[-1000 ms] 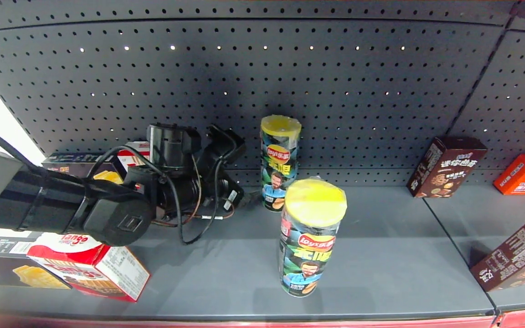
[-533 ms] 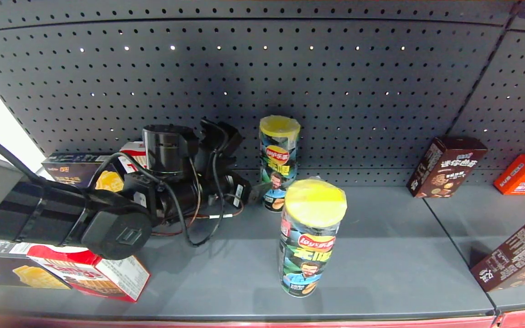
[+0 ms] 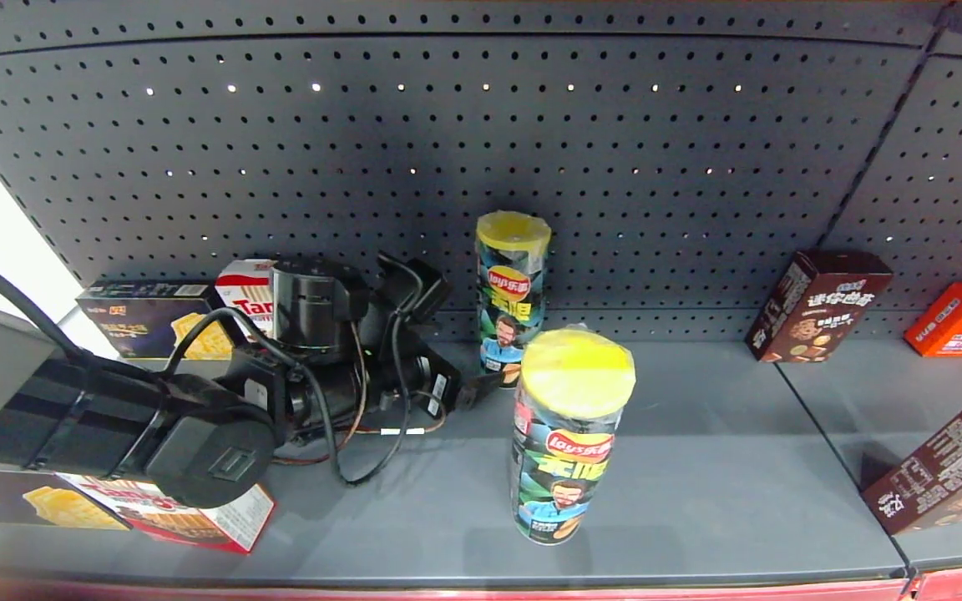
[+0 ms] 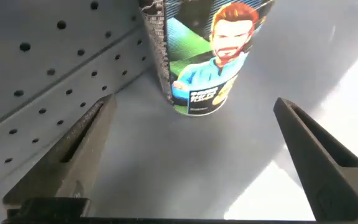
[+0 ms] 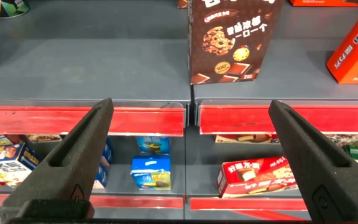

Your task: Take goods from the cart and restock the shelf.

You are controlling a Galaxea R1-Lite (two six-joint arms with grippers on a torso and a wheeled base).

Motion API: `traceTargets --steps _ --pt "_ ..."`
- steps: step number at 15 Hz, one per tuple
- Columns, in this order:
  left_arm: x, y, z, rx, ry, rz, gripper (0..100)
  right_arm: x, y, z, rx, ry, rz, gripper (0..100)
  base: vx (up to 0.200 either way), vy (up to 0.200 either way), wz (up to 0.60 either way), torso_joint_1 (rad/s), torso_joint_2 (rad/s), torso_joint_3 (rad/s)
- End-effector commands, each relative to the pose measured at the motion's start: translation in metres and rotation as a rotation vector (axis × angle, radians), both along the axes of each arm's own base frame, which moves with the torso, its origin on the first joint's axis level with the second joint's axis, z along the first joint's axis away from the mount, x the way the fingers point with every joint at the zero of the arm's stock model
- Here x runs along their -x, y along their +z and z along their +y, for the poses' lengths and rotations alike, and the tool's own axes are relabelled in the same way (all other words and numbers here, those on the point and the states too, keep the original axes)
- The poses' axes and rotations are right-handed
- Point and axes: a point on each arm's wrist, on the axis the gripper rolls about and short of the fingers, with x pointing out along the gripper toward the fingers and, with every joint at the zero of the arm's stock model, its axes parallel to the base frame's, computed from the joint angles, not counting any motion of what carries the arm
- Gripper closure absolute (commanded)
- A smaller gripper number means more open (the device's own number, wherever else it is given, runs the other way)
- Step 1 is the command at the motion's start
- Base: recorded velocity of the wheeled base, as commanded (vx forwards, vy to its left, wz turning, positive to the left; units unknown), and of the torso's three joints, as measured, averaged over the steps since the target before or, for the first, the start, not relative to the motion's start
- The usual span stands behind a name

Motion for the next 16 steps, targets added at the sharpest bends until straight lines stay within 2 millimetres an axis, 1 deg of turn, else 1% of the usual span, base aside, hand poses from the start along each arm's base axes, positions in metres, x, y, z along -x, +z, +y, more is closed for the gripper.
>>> traceTargets --steps 1,5,9,12,16 --pt "0.0 0.001 0.004 -0.013 0.049 -0.01 0 0.0 0.0 0.0 0.0 0.001 0.002 0 0.0 0.0 0.0 0.0 0.0 0.0" --pt "0.007 0.012 0.009 -0.058 0.216 -0.092 0 0.0 0.0 0.0 -0.001 -0.001 0.002 0 0.0 0.0 0.0 0.0 0.0 0.0" --pt "0.008 0.013 0.011 -0.063 0.255 -0.101 0 0.0 0.0 0.0 0.0 -0.001 0.0 0 0.0 0.0 0.0 0.0 0.0 0.0" --pt "0.001 0.005 0.01 -0.06 0.265 -0.076 0 0.0 0.0 0.0 0.0 -0.001 0.002 0 0.0 0.0 0.0 0.0 0.0 0.0" --pt "-0.008 -0.011 0.003 -0.045 0.267 -0.055 0 0.0 0.0 0.0 0.0 -0.001 0.002 0 0.0 0.0 0.0 0.0 0.0 0.0"
